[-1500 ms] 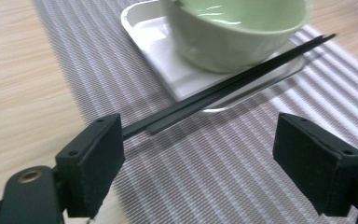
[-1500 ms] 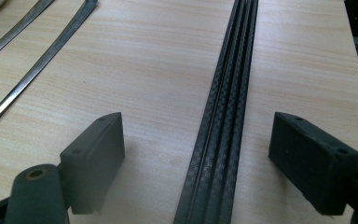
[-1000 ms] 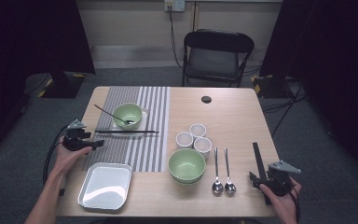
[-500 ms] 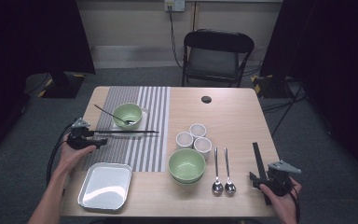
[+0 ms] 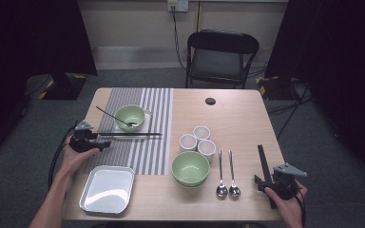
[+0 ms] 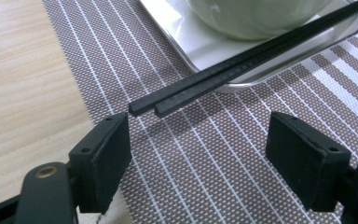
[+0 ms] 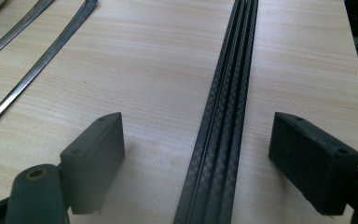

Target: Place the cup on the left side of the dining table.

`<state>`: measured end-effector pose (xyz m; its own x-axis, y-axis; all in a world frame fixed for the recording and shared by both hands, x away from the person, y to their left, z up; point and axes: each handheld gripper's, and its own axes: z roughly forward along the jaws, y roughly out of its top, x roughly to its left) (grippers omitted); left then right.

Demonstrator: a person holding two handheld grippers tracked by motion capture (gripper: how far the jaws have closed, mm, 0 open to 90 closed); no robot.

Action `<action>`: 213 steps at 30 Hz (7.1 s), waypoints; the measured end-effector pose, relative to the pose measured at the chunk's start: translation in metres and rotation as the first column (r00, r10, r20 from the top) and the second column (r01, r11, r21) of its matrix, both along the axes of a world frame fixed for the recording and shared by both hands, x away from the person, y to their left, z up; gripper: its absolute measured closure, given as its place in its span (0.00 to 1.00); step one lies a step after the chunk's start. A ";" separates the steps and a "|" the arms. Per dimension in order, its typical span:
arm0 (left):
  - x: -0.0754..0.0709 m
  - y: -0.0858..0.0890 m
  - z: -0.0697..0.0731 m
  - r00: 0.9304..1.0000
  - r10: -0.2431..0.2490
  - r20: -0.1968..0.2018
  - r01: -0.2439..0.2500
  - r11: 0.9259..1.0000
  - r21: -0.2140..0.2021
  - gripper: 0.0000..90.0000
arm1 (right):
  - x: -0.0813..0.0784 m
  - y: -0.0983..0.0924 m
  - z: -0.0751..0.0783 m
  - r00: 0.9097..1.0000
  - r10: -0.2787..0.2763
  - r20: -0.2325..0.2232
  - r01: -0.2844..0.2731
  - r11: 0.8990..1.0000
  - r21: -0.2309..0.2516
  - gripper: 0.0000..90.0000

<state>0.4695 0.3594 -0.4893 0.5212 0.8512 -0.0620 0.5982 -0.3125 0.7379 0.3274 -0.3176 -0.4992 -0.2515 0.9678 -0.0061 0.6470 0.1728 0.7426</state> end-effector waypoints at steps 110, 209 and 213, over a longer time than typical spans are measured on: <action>-0.025 -0.049 0.032 0.987 -0.151 0.048 0.155 0.983 -0.095 0.27 | 0.000 0.000 0.000 1.000 0.001 0.000 -0.001 1.000 -0.001 0.19; 0.022 -0.270 0.043 0.898 -0.433 -0.082 0.423 0.899 -0.119 0.61 | 0.004 0.000 0.000 1.000 0.025 -0.001 -0.025 1.000 -0.002 0.18; 0.025 -0.268 0.040 0.894 -0.437 -0.098 0.421 0.895 -0.146 0.59 | 0.004 0.000 0.000 1.000 0.025 -0.001 -0.025 1.000 -0.002 0.18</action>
